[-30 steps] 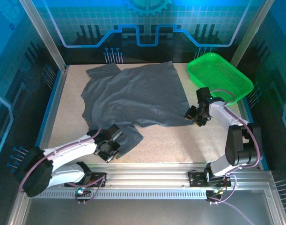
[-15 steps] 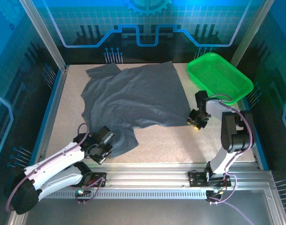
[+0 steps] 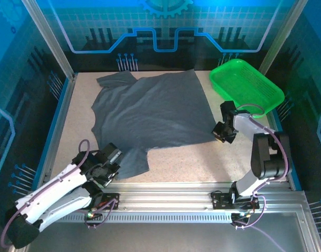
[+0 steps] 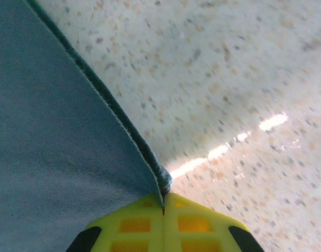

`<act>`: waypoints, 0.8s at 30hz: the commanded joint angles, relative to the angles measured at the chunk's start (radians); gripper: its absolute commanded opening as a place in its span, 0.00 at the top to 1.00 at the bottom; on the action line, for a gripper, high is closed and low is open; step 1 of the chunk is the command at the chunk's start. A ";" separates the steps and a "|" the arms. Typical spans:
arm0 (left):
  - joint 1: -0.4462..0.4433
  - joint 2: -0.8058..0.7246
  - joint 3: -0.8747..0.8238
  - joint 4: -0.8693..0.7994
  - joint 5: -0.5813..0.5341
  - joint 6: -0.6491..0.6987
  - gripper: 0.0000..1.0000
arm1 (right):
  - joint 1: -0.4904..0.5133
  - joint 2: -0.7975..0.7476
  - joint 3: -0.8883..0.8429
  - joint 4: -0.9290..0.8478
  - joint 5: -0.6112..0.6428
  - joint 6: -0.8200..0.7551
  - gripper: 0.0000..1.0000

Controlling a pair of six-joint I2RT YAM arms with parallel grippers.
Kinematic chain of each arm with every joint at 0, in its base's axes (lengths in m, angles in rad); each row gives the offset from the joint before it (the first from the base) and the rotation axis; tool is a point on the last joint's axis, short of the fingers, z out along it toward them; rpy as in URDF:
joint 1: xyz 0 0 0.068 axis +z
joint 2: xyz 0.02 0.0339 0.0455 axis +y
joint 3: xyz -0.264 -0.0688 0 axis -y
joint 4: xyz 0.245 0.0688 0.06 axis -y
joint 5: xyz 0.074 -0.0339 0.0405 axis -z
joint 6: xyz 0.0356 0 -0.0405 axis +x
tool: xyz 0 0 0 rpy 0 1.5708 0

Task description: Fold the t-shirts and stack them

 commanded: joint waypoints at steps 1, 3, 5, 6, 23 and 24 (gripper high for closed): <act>0.003 -0.046 0.033 -0.137 -0.007 -0.028 1.00 | 0.017 -0.096 -0.056 -0.101 0.050 0.021 1.00; 0.002 -0.071 0.038 -0.162 -0.004 -0.033 1.00 | 0.025 -0.140 -0.067 -0.125 0.049 0.025 1.00; 0.002 -0.087 0.042 -0.176 0.007 -0.037 1.00 | 0.039 -0.180 -0.107 -0.159 0.055 0.034 1.00; 0.002 -0.091 0.043 -0.175 0.018 -0.037 1.00 | 0.051 -0.204 -0.115 -0.177 0.063 0.041 1.00; 0.134 0.111 0.303 0.186 -0.076 0.176 1.00 | 0.095 -0.182 0.091 -0.236 0.065 -0.003 1.00; 0.180 0.134 0.317 0.226 -0.050 0.201 1.00 | 0.092 -0.165 0.115 -0.236 0.058 -0.008 1.00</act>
